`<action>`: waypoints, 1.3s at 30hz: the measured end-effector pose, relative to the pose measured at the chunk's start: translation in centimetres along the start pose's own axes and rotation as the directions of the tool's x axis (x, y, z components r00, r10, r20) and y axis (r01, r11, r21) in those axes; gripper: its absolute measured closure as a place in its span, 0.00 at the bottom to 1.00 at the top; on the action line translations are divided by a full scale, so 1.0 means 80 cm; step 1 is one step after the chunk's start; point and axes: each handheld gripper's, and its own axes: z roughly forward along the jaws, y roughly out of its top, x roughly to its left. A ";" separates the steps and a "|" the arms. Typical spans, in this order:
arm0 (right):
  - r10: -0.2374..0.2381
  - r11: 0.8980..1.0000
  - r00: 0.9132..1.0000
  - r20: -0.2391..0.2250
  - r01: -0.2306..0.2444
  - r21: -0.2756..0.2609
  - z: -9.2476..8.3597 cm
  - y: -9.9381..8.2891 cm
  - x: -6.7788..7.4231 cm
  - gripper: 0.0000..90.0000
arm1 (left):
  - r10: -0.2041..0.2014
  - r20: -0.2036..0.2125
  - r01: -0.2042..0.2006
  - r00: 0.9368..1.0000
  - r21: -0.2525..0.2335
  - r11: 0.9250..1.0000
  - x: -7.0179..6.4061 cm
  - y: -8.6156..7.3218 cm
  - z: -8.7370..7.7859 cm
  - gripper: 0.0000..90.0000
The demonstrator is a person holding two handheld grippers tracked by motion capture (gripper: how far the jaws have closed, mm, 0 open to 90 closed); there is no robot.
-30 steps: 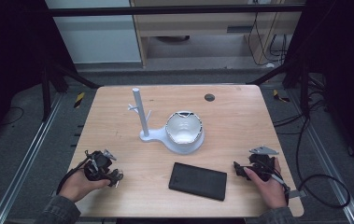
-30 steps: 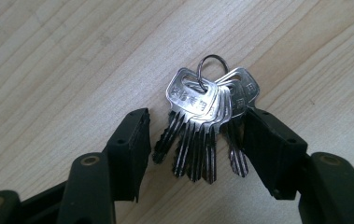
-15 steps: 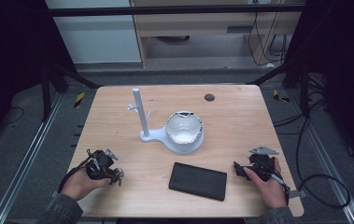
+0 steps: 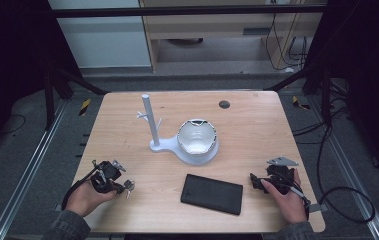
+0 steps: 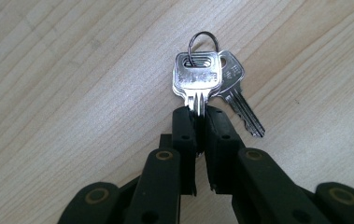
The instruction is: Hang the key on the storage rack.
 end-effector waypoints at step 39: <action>0.000 1.000 1.000 0.000 0.000 0.001 0.000 0.000 0.000 0.00 | 0.009 0.020 -0.008 1.000 -0.074 0.997 0.002 0.005 -0.054 0.99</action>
